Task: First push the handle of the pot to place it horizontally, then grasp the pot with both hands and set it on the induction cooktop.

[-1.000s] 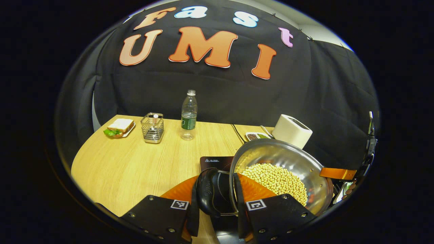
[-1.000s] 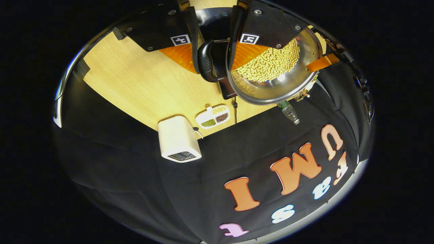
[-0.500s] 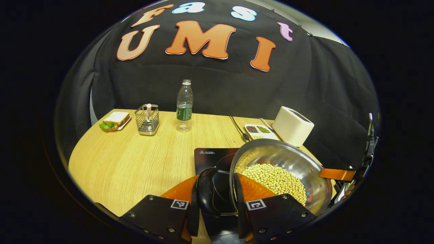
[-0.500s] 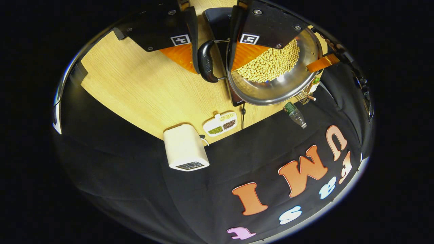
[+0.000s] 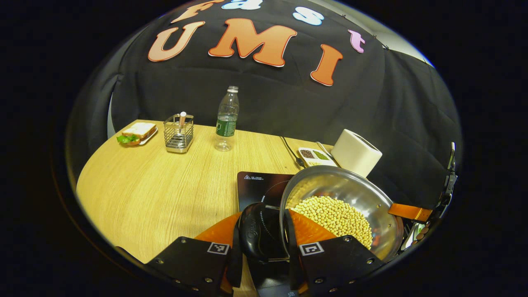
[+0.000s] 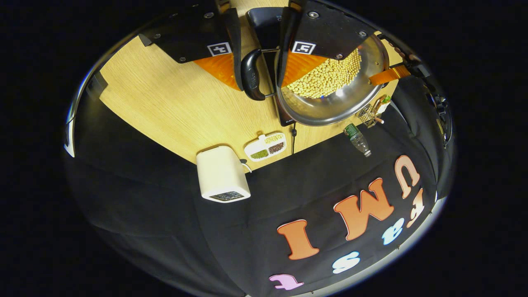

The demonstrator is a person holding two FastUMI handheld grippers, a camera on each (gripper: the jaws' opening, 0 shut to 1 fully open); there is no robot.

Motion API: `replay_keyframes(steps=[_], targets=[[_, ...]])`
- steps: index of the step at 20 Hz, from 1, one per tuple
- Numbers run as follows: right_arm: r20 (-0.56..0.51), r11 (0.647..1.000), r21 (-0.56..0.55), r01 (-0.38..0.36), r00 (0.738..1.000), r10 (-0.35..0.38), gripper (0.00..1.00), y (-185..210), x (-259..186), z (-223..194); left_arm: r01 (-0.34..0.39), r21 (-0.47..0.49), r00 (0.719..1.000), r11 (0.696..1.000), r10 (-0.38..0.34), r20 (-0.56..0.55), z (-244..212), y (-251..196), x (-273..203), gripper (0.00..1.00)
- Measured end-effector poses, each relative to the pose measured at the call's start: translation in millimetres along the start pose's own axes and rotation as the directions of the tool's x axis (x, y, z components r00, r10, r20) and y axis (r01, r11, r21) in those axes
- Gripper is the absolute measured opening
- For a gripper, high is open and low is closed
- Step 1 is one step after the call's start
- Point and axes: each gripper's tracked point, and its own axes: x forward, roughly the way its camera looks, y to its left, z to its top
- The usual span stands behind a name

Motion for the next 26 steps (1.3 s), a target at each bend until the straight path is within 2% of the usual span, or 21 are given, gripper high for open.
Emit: replay_keyframes(steps=[1,2,6,8,9,10,11,13,17,21,24,26], targets=[[0.001,1.000,-0.005,0.004,1.000,-0.004,0.35,-0.4,0.5,-1.7,0.002,-0.008,1.000,1.000,-0.002,0.010,2.3,-0.5,1.0,0.46],[0.004,1.000,-0.003,0.006,1.000,-0.006,0.42,0.4,0.0,-2.9,0.002,-0.006,1.000,1.000,-0.002,0.006,0.7,0.3,1.4,0.47],[0.011,1.000,-0.002,0.004,1.000,-0.004,0.48,3.1,-0.4,0.0,-0.004,0.001,1.000,1.000,0.004,0.025,5.8,0.1,0.3,0.54],[0.050,1.000,-0.007,-0.005,0.999,0.005,0.63,9.8,-5.7,11.8,-0.047,0.012,0.997,0.999,0.046,0.066,18.1,8.3,-4.6,0.65],[0.077,1.000,-0.024,-0.008,0.997,0.010,0.65,14.1,-11.0,20.5,-0.067,0.016,0.994,0.998,0.066,0.083,24.9,11.8,-12.0,0.74],[0.106,0.999,-0.050,-0.005,0.994,0.010,0.86,17.6,-18.0,28.7,-0.081,0.020,0.990,0.996,0.078,0.115,37.8,13.1,-20.3,0.80],[0.138,0.997,-0.077,0.014,0.990,-0.003,0.93,19.0,-23.6,38.4,-0.085,0.025,0.984,0.996,0.080,0.157,51.8,12.4,-30.0,0.85],[0.205,0.994,-0.102,0.046,0.978,-0.024,0.95,25.9,-40.6,61.0,-0.101,0.031,0.962,0.994,0.090,0.257,83.6,11.0,-58.8,0.85],[0.307,0.992,-0.124,0.004,0.951,0.035,0.95,64.4,-75.8,98.6,-0.127,0.058,0.899,0.990,0.090,0.429,144.2,2.6,-127.2,0.84],[0.395,0.987,-0.163,-0.002,0.916,0.067,0.95,87.9,-115.5,133.9,-0.203,0.097,0.828,0.974,0.118,0.548,183.5,0.6,-184.6,0.84],[0.425,0.979,-0.188,-0.076,0.892,0.151,0.95,116.0,-151.5,150.0,-0.223,0.071,0.812,0.972,0.145,0.565,194.4,-1.6,-216.4,0.83],[0.464,0.970,-0.233,-0.071,0.868,0.175,0.95,124.0,-172.2,159.9,-0.199,0.072,0.808,0.977,0.122,0.577,200.9,-10.1,-233.7,0.83]])
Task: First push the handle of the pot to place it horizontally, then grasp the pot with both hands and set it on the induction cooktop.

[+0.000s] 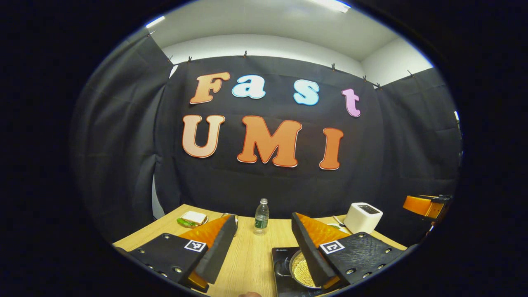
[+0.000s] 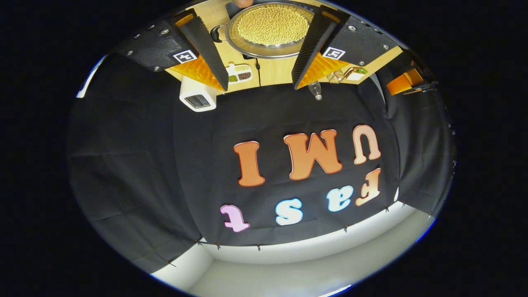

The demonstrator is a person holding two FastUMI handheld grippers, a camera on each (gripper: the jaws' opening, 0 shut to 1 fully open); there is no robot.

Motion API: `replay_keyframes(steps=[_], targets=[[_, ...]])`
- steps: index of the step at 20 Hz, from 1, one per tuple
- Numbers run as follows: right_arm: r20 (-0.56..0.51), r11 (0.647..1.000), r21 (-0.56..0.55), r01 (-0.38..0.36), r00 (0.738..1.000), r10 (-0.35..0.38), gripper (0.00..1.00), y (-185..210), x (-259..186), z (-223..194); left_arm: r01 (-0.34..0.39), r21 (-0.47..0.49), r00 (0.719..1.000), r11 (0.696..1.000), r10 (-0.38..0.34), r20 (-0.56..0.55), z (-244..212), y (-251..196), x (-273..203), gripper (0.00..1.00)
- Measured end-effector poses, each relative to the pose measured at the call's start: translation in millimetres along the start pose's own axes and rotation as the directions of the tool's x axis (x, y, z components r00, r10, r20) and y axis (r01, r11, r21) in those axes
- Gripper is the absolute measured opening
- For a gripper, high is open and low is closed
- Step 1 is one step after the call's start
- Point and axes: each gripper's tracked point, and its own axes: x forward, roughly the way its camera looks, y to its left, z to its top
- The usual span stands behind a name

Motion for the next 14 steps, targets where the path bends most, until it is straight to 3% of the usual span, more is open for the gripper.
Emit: replay_keyframes(steps=[3,4,5,8,9,10,14], targets=[[0.039,0.999,-0.037,-0.025,0.999,0.026,0.94,14.1,-11.9,21.2,0.025,0.002,0.999,1.000,-0.025,0.036,21.1,-3.4,-13.8,0.83],[0.039,0.999,-0.039,-0.035,0.999,0.037,0.88,19.8,-13.1,21.7,0.031,0.008,0.999,0.999,-0.031,0.043,25.7,-4.9,-18.1,0.84],[0.036,0.998,-0.043,-0.046,0.998,0.048,0.94,24.6,-13.7,21.7,0.033,0.018,0.998,0.999,-0.034,0.048,28.4,-5.0,-22.3,0.84],[0.032,0.997,-0.054,-0.058,0.998,0.060,0.95,28.7,-17.4,20.7,0.038,0.052,0.998,0.998,-0.040,0.055,32.4,-8.4,-32.9,0.82],[0.027,0.997,-0.052,-0.063,0.998,0.065,1.00,30.0,-17.4,18.8,0.041,0.054,0.997,0.998,-0.044,0.056,32.5,-10.2,-34.3,0.82],[0.021,0.997,-0.047,-0.068,0.997,0.069,0.95,31.0,-17.2,17.0,0.044,0.053,0.997,0.998,-0.047,0.056,32.8,-11.1,-34.1,0.82],[0.027,0.998,-0.033,-0.058,0.998,0.059,0.95,25.3,-18.9,19.8,0.031,0.054,0.998,0.998,-0.034,0.051,31.8,-6.8,-35.8,0.82]])
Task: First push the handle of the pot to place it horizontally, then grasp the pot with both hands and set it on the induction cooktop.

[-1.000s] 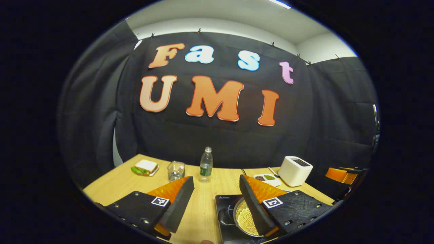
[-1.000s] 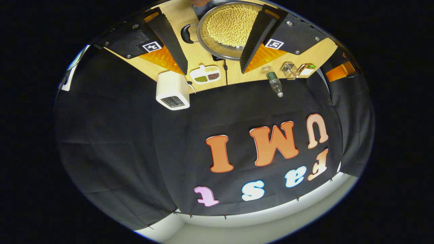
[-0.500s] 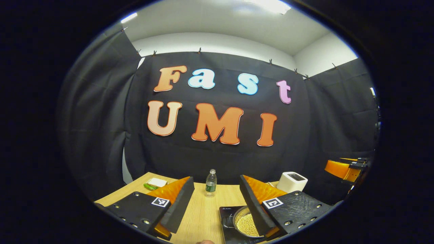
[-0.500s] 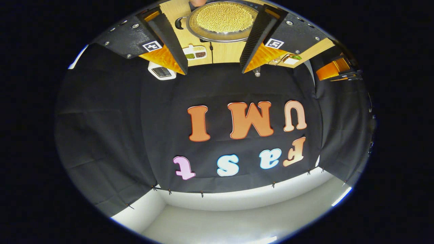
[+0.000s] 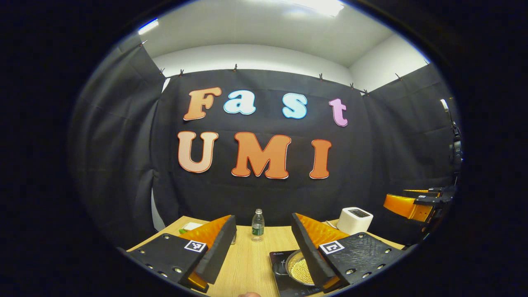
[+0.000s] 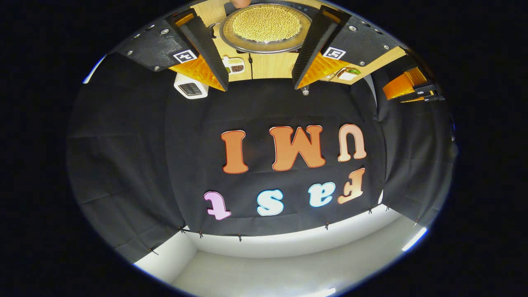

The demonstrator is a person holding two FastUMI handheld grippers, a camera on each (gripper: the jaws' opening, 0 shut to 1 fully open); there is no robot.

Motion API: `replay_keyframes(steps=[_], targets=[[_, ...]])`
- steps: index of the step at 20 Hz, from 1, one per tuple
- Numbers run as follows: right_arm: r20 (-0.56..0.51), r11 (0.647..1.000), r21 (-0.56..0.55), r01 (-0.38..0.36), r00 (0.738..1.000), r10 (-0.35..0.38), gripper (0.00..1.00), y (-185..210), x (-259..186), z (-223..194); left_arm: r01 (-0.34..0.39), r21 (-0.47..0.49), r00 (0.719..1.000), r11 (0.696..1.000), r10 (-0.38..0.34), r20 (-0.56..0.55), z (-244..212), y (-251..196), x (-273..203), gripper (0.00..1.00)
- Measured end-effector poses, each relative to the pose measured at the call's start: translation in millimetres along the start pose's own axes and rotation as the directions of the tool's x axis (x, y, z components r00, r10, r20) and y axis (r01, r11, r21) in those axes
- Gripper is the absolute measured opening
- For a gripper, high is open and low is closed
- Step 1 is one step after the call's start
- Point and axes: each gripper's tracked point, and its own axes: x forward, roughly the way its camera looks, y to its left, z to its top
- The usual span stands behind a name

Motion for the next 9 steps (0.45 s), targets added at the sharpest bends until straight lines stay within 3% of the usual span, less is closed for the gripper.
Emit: replay_keyframes(steps=[9], targets=[[-0.003,1.000,0.005,0.009,1.000,-0.009,0.95,-9.3,0.8,-2.9,0.000,-0.015,1.000,1.000,0.000,-0.027,-6.7,-2.6,2.9,0.82]])
